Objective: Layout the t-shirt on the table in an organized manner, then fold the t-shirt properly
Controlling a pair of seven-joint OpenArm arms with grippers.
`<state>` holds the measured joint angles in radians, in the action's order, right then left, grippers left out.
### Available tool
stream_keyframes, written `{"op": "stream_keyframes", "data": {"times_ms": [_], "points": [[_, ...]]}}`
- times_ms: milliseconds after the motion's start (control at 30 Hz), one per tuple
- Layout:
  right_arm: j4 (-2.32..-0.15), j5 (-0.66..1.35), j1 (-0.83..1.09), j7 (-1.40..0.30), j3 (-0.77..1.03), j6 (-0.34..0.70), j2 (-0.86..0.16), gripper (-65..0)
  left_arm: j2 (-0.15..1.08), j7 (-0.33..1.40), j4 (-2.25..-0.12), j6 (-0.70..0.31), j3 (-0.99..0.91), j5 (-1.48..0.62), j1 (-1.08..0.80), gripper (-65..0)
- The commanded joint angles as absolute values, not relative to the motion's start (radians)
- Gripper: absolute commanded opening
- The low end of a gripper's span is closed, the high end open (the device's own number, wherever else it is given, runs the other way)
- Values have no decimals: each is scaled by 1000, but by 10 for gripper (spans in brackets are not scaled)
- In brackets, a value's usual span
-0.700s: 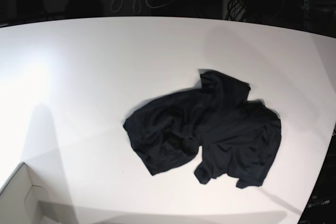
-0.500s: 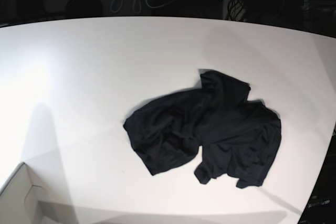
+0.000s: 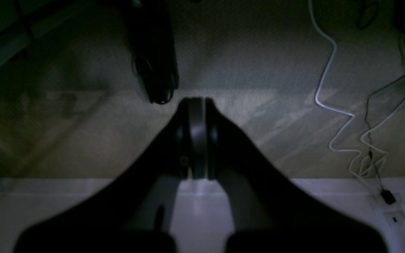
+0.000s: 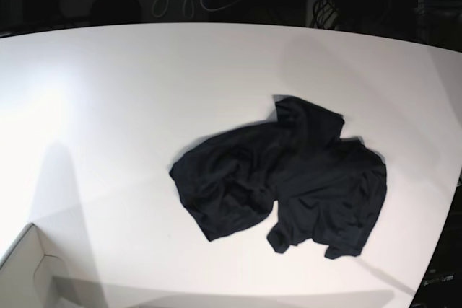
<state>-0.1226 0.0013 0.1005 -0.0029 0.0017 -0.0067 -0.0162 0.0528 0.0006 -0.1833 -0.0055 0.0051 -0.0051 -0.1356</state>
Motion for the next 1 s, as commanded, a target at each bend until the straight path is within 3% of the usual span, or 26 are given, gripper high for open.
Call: {"op": "stream_keyframes", "data": {"times_ms": [0, 467, 633, 767, 967], "points": [[-124, 5, 108, -1, 4, 2, -15, -650, 58, 4, -183, -4, 7, -2, -143, -650], [-140, 5, 133, 2, 2, 2, -19, -650, 58, -4, -194, -4, 7, -7, -166, -650], [-414, 5, 298, 2, 1, 2, -21, -650, 84, -7, -202, -5, 1, -8, -200, -650], [-630, 5, 455, 2, 1, 2, -22, -650, 119, 1, -364, -5, -1, -8, -303, -650], [-940, 5, 653, 2, 2, 2, -65, -650, 193, 15, -812, -5, -1, -119, -559, -650]]}}
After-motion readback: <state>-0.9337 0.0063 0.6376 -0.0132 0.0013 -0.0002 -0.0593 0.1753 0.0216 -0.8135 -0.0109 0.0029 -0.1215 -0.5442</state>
